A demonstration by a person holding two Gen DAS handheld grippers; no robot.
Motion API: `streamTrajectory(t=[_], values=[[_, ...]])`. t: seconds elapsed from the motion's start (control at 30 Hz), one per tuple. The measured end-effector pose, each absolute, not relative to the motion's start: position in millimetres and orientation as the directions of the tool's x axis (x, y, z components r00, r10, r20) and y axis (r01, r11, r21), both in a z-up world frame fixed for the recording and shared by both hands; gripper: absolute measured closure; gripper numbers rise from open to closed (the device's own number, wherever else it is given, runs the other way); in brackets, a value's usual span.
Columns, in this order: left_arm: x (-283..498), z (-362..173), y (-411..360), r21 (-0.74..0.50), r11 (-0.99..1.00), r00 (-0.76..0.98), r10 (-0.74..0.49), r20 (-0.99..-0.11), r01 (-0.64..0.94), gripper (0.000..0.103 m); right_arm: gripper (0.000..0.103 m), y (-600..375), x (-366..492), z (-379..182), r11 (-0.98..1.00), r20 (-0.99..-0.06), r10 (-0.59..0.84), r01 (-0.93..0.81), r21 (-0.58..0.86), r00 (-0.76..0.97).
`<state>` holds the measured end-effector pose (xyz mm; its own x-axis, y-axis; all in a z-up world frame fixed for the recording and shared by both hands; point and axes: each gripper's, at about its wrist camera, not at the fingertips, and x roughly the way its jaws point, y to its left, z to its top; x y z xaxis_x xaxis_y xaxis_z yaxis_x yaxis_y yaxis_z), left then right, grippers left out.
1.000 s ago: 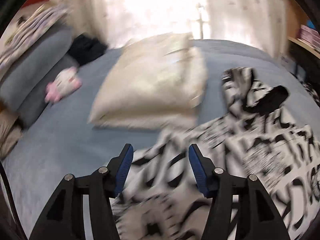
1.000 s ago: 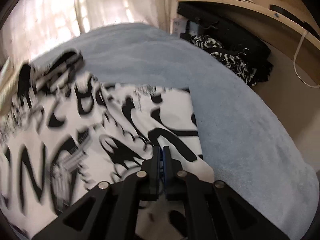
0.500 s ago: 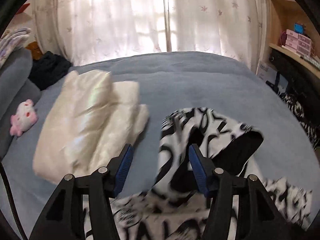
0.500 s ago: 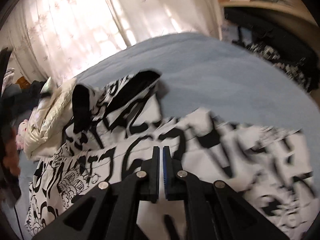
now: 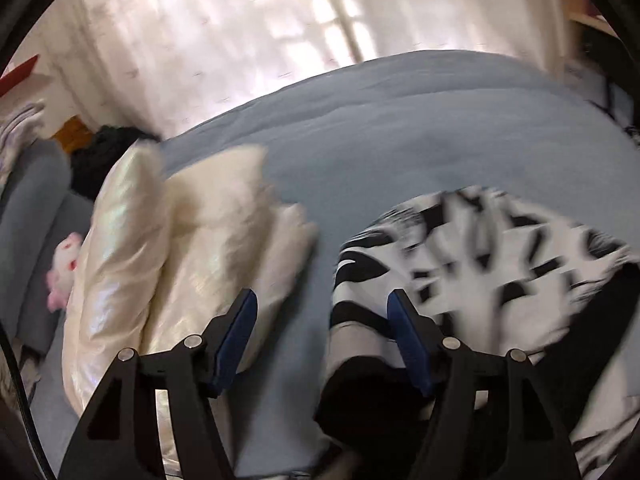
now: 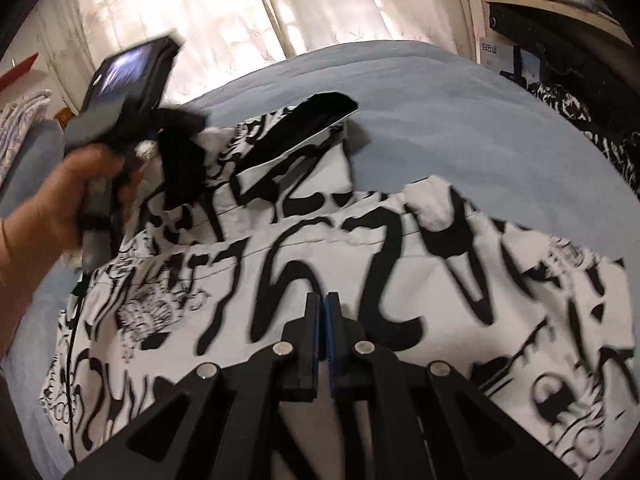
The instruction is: Fold large clothes
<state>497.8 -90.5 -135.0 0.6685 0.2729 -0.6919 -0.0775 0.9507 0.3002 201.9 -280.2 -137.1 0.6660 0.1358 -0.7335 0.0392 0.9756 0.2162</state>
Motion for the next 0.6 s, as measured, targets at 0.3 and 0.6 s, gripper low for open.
streamTrajectory(t=[0.3, 0.6], values=[[451, -191, -59, 0.409, 0.903, 0.765, 0.355, -0.537, -0.132, 0.033, 0.100, -292, 267, -116, 0.970, -0.740, 0.143, 0.057, 0.238, 0.657], [458, -220, -82, 0.528, 0.842, 0.731, 0.429, -0.531, -0.110, 0.020, 0.041, -305, 386, -62, 0.952, -0.710, 0.162, 0.081, 0.295, 0.686]])
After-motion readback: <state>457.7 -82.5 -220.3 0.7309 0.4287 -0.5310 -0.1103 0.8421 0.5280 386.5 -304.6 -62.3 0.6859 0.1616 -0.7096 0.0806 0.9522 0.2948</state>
